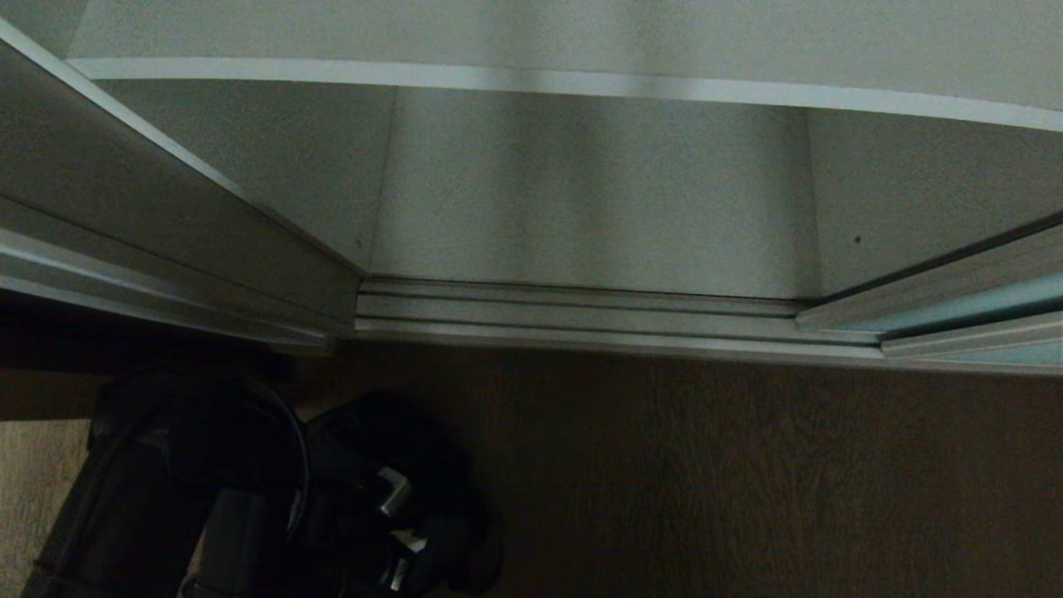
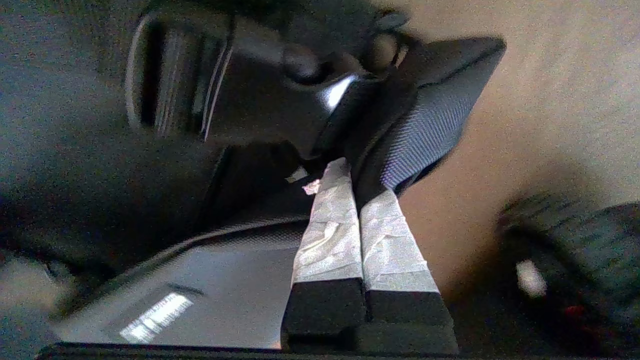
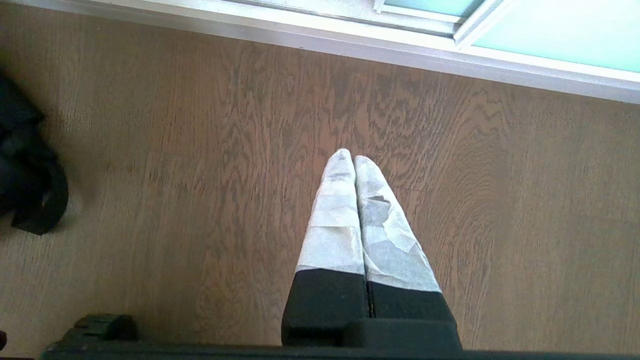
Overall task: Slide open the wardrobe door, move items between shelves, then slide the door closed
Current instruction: Place the bag on the higher shelf
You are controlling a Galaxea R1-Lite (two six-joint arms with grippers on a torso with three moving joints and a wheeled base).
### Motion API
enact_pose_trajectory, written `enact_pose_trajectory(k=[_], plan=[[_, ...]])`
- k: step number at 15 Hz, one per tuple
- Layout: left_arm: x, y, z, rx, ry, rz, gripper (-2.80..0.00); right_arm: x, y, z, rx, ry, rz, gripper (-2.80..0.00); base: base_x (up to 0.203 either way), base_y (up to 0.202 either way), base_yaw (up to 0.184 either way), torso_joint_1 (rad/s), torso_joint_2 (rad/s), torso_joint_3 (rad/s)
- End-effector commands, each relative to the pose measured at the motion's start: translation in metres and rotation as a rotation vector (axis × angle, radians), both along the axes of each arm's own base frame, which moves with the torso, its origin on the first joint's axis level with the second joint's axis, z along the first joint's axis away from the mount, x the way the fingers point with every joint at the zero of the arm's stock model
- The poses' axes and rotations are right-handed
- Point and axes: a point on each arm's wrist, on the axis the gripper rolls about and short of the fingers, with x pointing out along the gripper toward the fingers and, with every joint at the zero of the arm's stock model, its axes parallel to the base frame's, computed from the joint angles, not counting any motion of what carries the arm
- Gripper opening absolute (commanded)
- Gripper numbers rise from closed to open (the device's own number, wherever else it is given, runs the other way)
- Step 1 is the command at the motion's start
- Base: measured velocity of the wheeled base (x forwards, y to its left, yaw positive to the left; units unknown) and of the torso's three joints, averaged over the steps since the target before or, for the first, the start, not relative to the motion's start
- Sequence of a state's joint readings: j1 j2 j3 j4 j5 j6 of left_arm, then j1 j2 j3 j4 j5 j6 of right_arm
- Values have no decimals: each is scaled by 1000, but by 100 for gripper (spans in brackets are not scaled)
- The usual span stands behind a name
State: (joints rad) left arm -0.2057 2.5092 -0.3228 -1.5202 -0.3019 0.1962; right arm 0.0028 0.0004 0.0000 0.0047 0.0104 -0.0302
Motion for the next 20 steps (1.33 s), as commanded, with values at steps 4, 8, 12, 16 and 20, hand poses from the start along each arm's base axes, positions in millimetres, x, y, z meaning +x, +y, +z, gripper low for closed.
enact_pose_trajectory(k=[4, 8, 12, 16, 20], plan=[[-15, 3, 84, -134, -174, 52, -280, 0, 0, 0, 0, -2, 1, -280, 0, 0, 0, 0, 0, 0], [-42, 9, 116, -179, -218, 95, -280, 0, 0, 0, 0, -1, 1, -280, 0, 0, 0, 0, 0, 0], [-67, 14, 142, -225, -274, 109, -280, 0, 0, 0, 0, -1, 1, -280, 0, 0, 0, 0, 0, 0], [-89, 19, 179, -278, -333, 135, -280, 0, 0, 0, 0, -2, 1, -280, 0, 0, 0, 0, 0, 0], [-116, 25, 227, -305, -243, 183, -280, 0, 0, 0, 0, -2, 1, -280, 0, 0, 0, 0, 0, 0]])
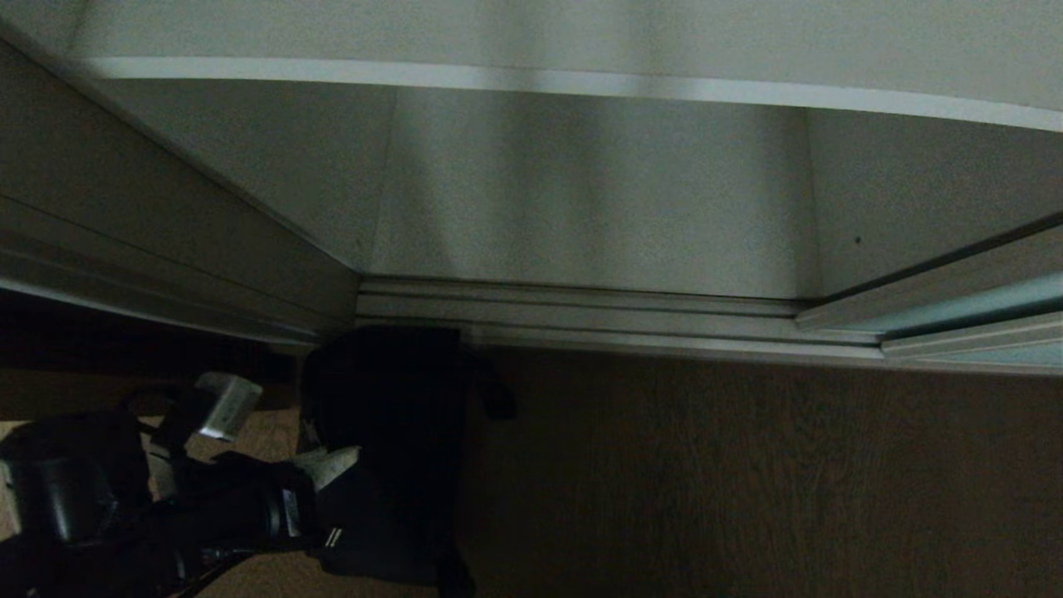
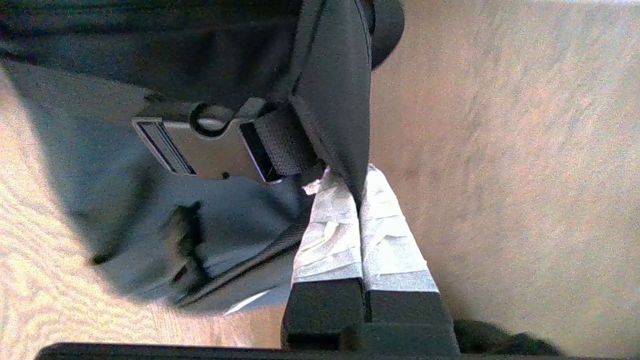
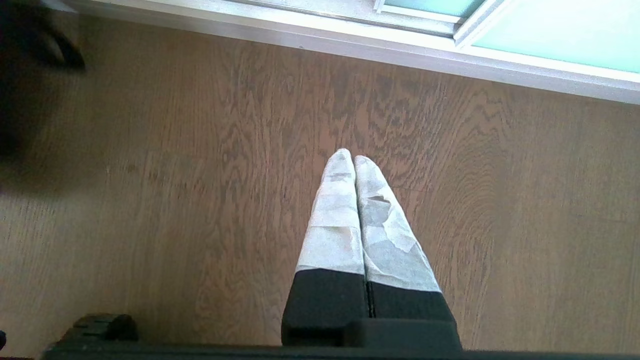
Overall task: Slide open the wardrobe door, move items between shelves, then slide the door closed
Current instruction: Place the bag on the higher shelf
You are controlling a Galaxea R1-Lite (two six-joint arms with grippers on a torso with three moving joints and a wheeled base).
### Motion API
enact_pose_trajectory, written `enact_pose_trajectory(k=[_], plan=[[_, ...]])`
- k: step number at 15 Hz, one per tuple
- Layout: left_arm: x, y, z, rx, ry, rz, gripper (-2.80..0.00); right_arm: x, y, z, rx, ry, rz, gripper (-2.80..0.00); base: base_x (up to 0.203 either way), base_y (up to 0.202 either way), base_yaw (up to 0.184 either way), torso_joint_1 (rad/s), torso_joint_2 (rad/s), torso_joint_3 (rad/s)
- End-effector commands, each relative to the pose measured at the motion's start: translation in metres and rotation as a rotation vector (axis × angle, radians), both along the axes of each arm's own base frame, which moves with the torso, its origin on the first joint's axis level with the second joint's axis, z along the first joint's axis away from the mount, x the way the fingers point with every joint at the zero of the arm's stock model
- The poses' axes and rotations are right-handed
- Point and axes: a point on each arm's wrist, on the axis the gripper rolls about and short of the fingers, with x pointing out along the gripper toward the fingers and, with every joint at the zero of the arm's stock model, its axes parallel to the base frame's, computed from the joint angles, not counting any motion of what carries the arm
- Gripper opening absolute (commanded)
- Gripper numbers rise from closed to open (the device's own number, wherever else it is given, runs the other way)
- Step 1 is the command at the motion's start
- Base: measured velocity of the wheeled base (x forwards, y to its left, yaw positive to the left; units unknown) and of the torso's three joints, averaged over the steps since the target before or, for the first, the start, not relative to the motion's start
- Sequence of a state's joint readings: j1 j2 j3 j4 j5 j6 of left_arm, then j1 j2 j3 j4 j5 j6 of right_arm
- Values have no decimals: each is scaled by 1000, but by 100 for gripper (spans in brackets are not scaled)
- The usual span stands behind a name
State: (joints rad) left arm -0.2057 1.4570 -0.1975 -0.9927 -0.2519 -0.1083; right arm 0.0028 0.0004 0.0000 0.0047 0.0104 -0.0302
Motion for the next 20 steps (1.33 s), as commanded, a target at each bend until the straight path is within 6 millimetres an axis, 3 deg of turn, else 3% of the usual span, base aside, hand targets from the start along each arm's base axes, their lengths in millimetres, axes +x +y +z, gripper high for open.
enact_pose_trajectory(k=[1, 8, 20], plan=[[-30, 7, 39, -14, 46, 11, -280, 0, 0, 0, 0, -1, 1, -280, 0, 0, 0, 0, 0, 0], [-50, 14, 66, -39, -40, 119, -280, 0, 0, 0, 0, -2, 1, -280, 0, 0, 0, 0, 0, 0], [-133, 32, 87, -24, -92, 172, -280, 0, 0, 0, 0, -2, 1, -280, 0, 0, 0, 0, 0, 0]])
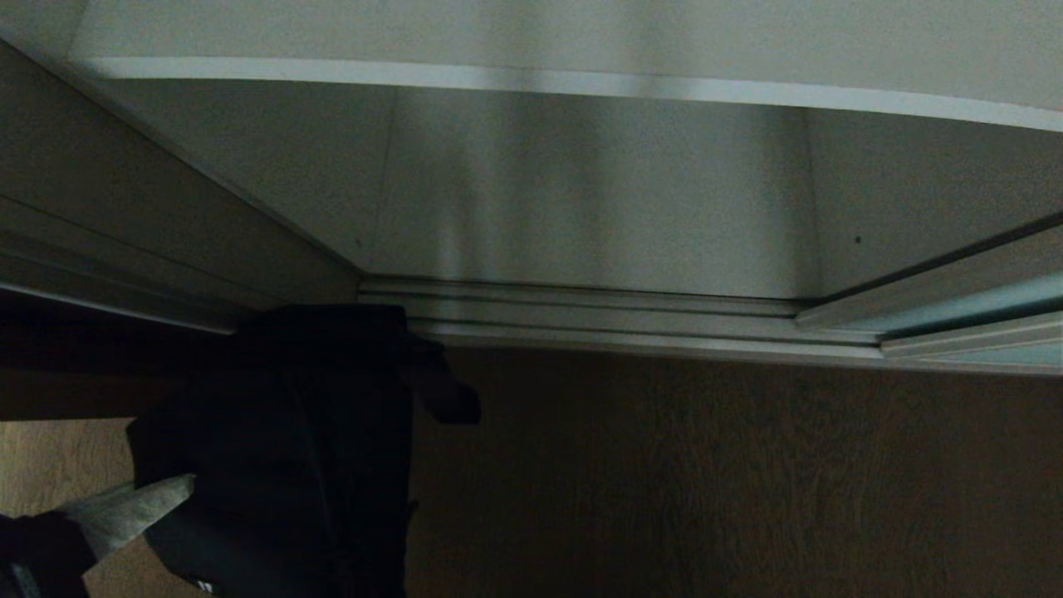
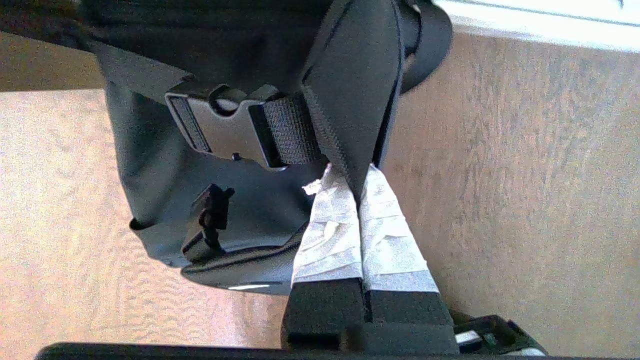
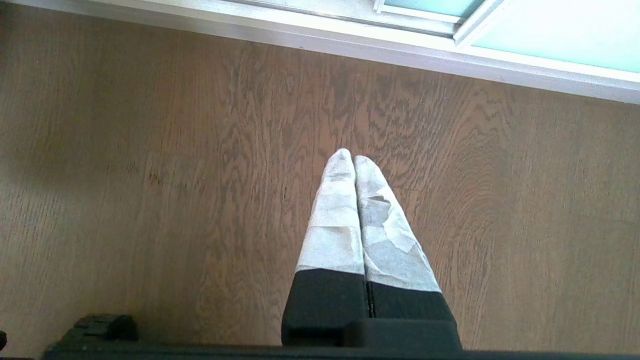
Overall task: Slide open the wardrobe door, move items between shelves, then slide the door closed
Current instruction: Place the bag on the higher shelf
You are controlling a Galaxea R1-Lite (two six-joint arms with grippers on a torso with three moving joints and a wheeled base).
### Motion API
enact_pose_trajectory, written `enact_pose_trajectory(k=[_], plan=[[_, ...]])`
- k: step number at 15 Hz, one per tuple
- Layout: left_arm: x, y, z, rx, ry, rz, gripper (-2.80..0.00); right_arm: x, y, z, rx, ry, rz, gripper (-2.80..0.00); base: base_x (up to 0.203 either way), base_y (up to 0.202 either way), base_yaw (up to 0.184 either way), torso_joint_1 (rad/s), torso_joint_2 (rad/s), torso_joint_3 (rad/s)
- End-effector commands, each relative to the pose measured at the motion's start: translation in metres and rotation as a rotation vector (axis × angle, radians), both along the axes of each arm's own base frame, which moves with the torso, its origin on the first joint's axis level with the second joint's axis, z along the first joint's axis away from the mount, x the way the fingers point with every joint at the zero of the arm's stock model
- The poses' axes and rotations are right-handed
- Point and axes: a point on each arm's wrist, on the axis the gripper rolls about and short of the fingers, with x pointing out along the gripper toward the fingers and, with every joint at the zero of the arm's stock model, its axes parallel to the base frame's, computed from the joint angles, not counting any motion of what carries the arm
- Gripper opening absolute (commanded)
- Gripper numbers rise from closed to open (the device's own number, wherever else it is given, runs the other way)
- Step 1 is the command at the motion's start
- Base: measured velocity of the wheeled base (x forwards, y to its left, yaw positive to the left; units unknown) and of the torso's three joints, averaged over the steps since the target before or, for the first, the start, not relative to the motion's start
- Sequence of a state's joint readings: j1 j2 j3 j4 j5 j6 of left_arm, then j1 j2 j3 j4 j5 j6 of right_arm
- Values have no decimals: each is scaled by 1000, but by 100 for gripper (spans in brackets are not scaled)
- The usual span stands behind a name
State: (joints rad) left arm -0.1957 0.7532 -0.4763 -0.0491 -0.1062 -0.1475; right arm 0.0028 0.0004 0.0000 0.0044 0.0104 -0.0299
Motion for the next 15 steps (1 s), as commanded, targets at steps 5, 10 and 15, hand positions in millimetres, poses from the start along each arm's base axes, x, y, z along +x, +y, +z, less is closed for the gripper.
enact_pose_trajectory(k=[5, 10, 15], plan=[[-44, 9, 29, 3, -134, 29, -280, 0, 0, 0, -1, -2, 1, -280, 0, 0, 0, 0, 0, 0], [-57, 12, 48, -6, -228, 32, -280, 0, 0, 0, -1, 0, 1, -280, 0, 0, 0, 0, 0, 0], [-71, 15, 52, 20, -268, 49, -280, 0, 0, 0, -1, 0, 1, -280, 0, 0, 0, 0, 0, 0]])
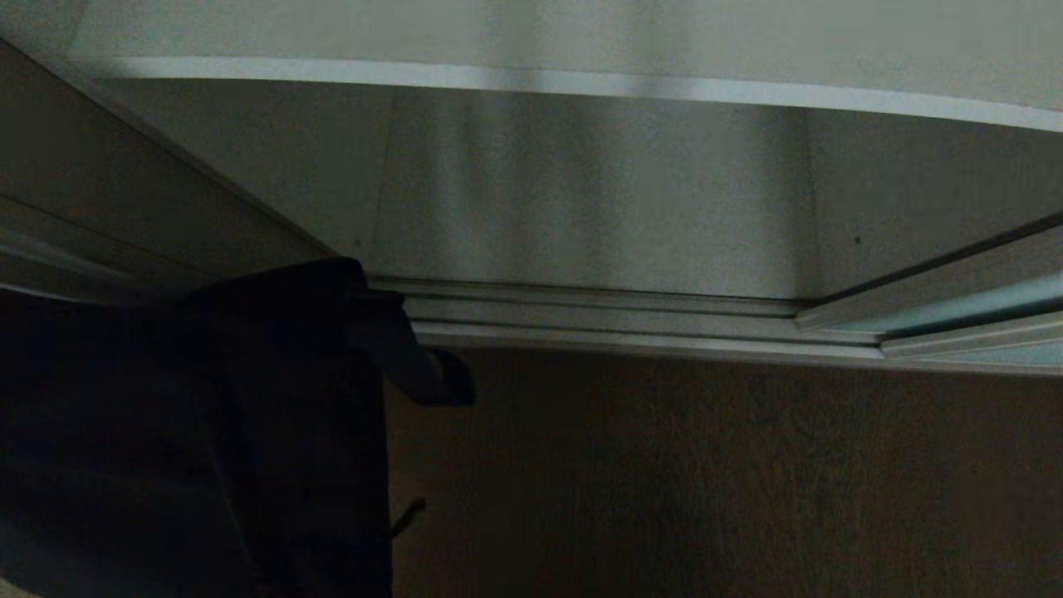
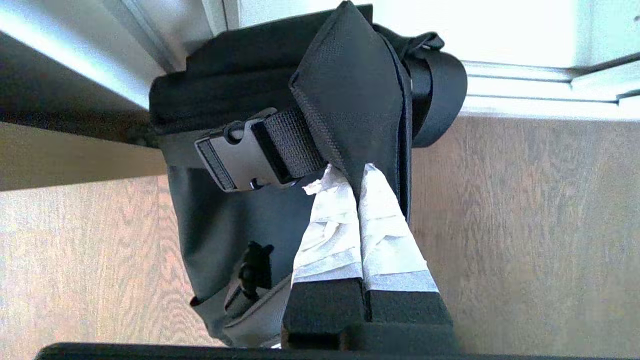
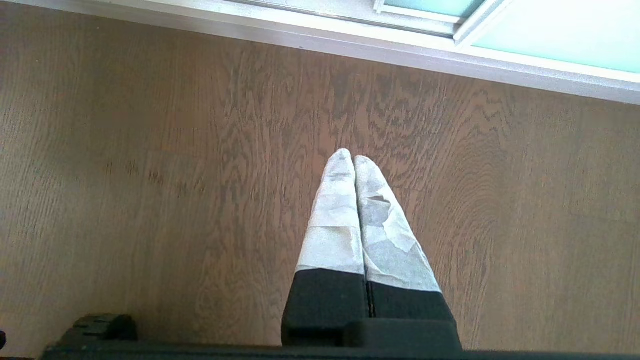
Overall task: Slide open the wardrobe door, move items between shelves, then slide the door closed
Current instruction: Place the bag on the higher shelf
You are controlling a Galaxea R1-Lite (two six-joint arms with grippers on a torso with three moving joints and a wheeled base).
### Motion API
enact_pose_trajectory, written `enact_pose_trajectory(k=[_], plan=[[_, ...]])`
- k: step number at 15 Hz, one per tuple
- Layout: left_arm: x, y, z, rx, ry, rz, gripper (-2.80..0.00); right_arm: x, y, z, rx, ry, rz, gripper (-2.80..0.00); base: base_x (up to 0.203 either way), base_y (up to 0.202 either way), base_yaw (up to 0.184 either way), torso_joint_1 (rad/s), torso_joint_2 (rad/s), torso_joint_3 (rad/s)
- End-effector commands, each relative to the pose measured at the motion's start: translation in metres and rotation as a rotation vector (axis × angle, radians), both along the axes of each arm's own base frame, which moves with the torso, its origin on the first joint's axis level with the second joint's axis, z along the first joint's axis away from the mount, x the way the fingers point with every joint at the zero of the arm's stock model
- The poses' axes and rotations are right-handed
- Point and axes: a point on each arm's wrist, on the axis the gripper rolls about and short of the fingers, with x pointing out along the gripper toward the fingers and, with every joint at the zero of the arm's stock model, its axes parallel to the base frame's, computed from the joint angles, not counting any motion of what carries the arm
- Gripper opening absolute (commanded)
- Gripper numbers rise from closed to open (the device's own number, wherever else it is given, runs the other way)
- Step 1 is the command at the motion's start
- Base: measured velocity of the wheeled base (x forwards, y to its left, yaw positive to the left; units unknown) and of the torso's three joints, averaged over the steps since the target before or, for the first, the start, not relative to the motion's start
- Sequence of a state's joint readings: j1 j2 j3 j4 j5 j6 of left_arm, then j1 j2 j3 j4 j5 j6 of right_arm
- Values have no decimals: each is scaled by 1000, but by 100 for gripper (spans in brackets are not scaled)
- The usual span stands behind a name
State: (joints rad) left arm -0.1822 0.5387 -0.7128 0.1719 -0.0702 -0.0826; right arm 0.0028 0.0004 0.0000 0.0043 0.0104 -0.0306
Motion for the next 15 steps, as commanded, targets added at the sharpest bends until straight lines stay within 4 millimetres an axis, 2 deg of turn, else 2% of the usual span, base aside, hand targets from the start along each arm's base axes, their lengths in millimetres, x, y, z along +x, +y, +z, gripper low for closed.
enact_pose_trajectory(k=[1, 7, 8, 11, 13, 15], plan=[[-10, 2, -1, 4, -38, 17, -280, 0, 0, -1, 0, 0, 1, -280, 0, 0, 0, 0, 0, 0], [-19, 3, -1, 22, -76, 28, -280, 0, 0, 0, 0, -1, 1, -280, 0, 0, 0, 0, 0, 0], [-25, 4, -2, 23, -87, 23, -280, 0, 0, 0, 0, -2, 1, -280, 0, 0, 0, 0, 0, 0], [-35, 5, -16, 35, -31, 8, -280, 0, 0, -1, 0, 0, 1, -280, 0, 0, 0, 0, 0, 0], [-32, 9, -22, 40, -8, -11, -280, 0, 0, 0, 0, -1, 1, -280, 0, 0, 0, 0, 0, 0], [-23, 9, -29, 65, 42, 57, -280, 0, 0, 0, 0, -2, 1, -280, 0, 0, 0, 0, 0, 0]])
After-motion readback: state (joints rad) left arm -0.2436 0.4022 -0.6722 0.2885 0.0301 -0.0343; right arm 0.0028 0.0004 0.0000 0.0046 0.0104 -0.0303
